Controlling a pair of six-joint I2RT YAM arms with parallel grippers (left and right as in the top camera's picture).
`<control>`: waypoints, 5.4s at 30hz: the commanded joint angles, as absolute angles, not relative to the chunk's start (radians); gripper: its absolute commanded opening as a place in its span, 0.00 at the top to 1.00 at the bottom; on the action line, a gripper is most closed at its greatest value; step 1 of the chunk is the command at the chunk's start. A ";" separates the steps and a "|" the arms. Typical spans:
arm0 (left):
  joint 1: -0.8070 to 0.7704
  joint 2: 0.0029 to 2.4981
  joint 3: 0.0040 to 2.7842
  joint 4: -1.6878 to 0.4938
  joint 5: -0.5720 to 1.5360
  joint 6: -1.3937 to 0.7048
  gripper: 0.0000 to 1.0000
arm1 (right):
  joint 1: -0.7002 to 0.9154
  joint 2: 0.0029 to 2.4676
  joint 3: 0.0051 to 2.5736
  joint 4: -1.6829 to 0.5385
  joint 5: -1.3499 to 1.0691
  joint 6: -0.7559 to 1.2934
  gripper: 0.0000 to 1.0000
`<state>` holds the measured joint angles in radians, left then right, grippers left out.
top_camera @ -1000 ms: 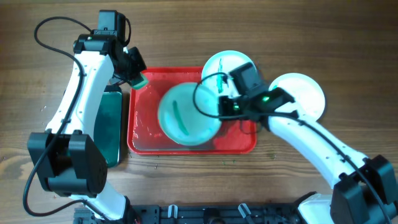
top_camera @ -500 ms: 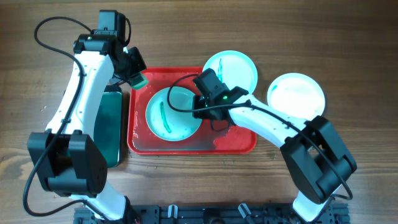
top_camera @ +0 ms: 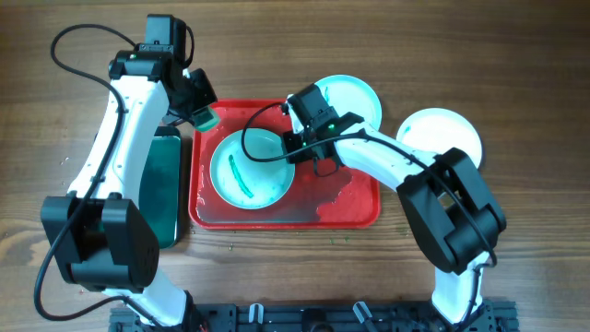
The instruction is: Clean dirty plates on tray and stack at the side
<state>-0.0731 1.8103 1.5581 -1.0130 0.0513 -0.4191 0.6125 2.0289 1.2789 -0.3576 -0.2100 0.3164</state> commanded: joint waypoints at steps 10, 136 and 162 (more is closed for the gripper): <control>-0.075 1.822 1.569 -1.007 0.059 -0.400 0.96 | 0.617 2.052 1.298 -0.520 -0.225 0.732 0.87; -0.162 1.861 0.995 -0.791 0.480 0.341 0.96 | 0.617 2.063 1.298 -0.471 -0.280 0.576 0.95; -0.202 1.861 0.995 -0.280 0.465 -0.040 0.96 | 0.617 2.063 1.298 -0.469 -0.287 0.575 0.96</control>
